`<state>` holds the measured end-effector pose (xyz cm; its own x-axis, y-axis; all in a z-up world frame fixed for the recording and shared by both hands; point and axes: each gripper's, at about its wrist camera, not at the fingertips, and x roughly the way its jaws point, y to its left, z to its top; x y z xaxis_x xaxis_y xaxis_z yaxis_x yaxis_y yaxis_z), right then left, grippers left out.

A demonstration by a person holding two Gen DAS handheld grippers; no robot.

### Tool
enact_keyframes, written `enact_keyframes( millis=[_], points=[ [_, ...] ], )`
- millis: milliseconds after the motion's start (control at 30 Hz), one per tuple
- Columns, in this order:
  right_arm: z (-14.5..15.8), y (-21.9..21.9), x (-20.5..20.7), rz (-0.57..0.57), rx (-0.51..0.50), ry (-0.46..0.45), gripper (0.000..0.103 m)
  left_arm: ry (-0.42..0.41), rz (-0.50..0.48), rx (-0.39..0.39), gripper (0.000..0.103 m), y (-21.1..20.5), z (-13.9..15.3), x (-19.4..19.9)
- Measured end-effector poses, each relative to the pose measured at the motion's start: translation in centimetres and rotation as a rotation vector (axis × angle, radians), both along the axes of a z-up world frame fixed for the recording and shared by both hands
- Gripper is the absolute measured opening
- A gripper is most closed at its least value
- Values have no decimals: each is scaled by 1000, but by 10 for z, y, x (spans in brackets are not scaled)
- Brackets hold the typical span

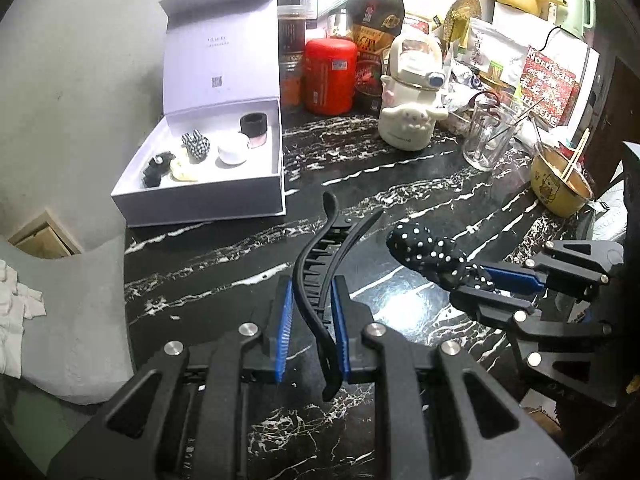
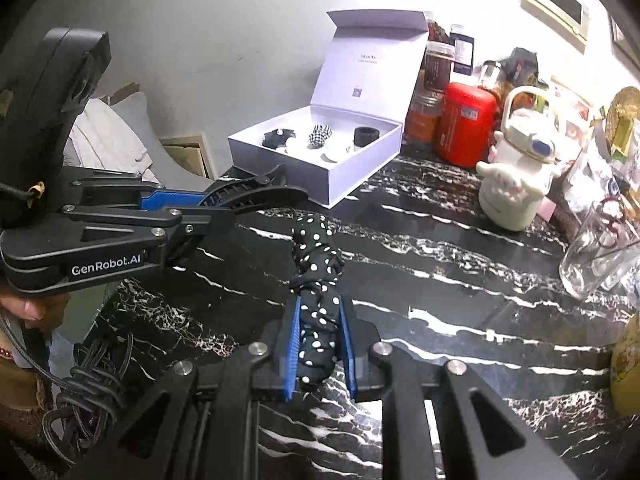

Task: Organize objects
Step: 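Carry the black claw clip and polka-dot scrunchie with both grippers into the box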

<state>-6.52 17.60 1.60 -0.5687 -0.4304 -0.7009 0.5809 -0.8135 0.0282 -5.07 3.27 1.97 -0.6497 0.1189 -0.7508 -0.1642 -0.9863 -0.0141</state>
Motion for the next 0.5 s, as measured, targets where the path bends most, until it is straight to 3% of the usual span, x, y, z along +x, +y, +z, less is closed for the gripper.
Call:
enact_keyframes(
  millis=[500],
  points=[
    [15,-26,-28,41,31,25,18,-9,30,3,18,-19,7,-28]
  ],
)
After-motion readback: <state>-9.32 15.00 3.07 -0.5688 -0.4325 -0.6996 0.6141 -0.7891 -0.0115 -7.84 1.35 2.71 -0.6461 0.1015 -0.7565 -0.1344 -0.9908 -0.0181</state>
